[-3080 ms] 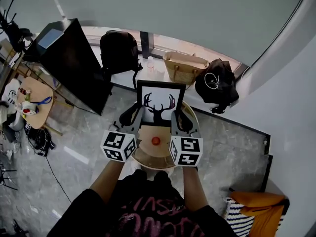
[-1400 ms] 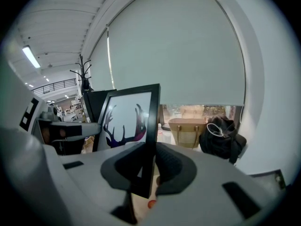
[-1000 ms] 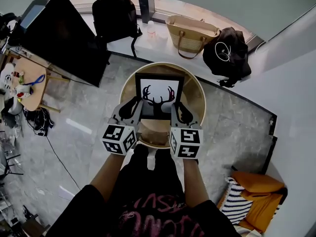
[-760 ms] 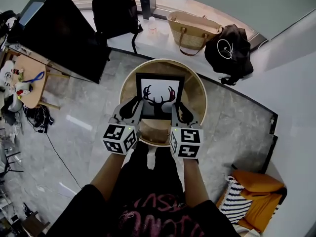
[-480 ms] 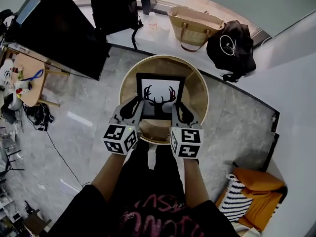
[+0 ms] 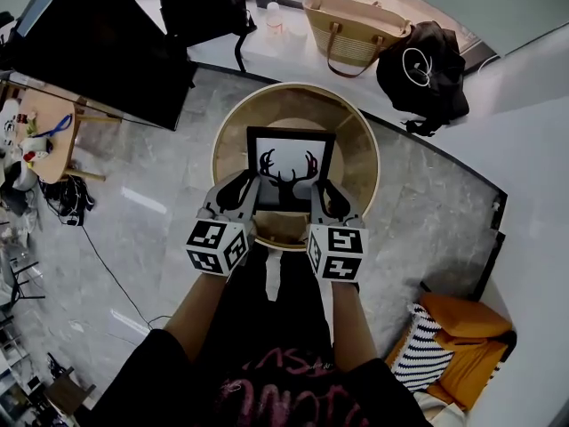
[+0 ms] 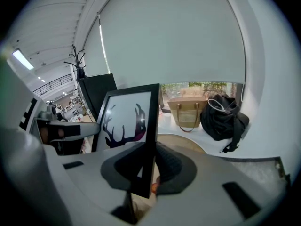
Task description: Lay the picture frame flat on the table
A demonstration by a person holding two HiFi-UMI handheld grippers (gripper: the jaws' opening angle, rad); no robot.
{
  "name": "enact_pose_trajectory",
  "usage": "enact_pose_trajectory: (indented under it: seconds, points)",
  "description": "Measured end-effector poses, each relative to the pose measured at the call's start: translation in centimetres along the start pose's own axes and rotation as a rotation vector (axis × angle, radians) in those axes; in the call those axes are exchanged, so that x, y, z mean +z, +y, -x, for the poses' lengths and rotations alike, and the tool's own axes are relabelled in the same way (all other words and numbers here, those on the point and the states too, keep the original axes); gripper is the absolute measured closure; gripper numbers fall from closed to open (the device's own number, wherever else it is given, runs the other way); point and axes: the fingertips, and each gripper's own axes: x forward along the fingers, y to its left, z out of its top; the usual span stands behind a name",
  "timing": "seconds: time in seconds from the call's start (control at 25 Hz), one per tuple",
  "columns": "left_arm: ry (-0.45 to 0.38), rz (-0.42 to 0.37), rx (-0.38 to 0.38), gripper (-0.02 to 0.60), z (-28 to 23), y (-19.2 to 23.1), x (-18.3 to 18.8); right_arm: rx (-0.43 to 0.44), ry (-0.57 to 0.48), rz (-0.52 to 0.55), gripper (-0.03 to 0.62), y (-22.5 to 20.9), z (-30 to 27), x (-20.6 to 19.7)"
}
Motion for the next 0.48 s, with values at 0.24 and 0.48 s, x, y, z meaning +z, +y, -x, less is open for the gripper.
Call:
enact_pose_trajectory:
  seconds: [0.24,0.48]
  points:
    - [0.023,0.017,0.009,0.509,-0.1,0.3,-1.7,0.005,0.027,-0.005,0.513,-0.1,-0.7,-1.5]
    - [0.049,0.03,0.019,0.509,-0.3,1.0,-3.4,0.017,0.055,-0.011,0.513,0.1,-1.4,-3.1]
